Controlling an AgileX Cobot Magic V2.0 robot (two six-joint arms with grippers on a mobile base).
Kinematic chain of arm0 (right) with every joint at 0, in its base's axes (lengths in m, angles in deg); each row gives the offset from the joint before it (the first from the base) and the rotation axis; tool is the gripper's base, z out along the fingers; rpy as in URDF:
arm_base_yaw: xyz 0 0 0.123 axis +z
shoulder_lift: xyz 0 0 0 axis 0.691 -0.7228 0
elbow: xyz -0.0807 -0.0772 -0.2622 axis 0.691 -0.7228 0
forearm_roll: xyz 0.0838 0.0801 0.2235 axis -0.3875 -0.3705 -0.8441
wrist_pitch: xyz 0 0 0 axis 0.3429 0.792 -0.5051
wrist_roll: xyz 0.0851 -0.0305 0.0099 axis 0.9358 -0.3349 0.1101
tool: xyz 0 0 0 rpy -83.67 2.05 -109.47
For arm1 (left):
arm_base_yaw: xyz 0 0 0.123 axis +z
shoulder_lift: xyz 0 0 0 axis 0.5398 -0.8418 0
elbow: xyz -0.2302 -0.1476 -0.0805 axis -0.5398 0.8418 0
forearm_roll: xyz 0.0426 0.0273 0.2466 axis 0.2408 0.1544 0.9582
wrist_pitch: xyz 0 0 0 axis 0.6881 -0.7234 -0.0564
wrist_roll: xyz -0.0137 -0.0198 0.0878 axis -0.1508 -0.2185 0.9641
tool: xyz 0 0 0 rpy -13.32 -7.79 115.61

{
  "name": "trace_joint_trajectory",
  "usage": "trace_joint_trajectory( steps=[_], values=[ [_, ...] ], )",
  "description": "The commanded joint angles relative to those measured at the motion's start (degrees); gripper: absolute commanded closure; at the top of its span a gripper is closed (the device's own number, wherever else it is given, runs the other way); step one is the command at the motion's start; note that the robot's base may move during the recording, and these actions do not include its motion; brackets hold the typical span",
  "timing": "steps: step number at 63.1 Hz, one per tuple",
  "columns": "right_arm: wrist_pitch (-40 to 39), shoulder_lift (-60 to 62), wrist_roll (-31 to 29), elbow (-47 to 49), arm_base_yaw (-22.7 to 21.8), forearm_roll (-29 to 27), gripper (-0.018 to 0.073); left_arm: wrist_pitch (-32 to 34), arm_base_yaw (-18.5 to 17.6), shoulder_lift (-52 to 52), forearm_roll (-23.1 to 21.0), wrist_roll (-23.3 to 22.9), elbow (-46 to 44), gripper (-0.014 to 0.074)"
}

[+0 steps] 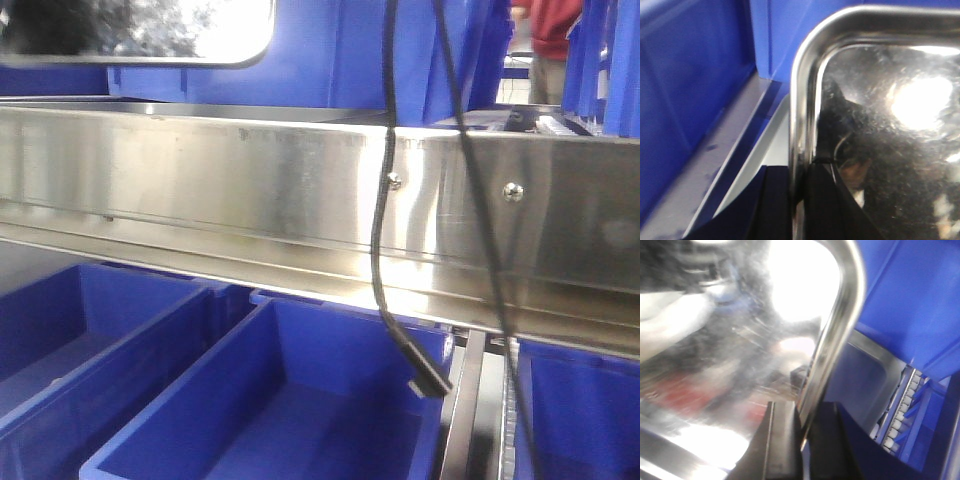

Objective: Stack silver trays without gaps
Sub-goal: 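Lower the held tray with both grippers onto the tray on the shelf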

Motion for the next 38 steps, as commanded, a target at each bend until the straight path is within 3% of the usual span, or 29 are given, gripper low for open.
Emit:
trace_joint_trajectory(
  steps=[1,27,38],
  values=[
    [-8.7,-0.9,-1.6,0.5,1.4,-2.5,0.0637,3.6,-1.5,-0.1,-3.1,-0.5,-0.4,0.0612],
    [-9.9,-1.5,-1.6,0.5,1.4,-2.5,0.0629,3.6,-1.5,-0.1,-3.0,0.0,-0.4,0.0596],
    [-9.7,-1.5,-1.2,0.5,1.4,-4.2,0.0391,3.6,-1.5,-0.1,-3.0,0.0,-0.4,0.04]
  ],
)
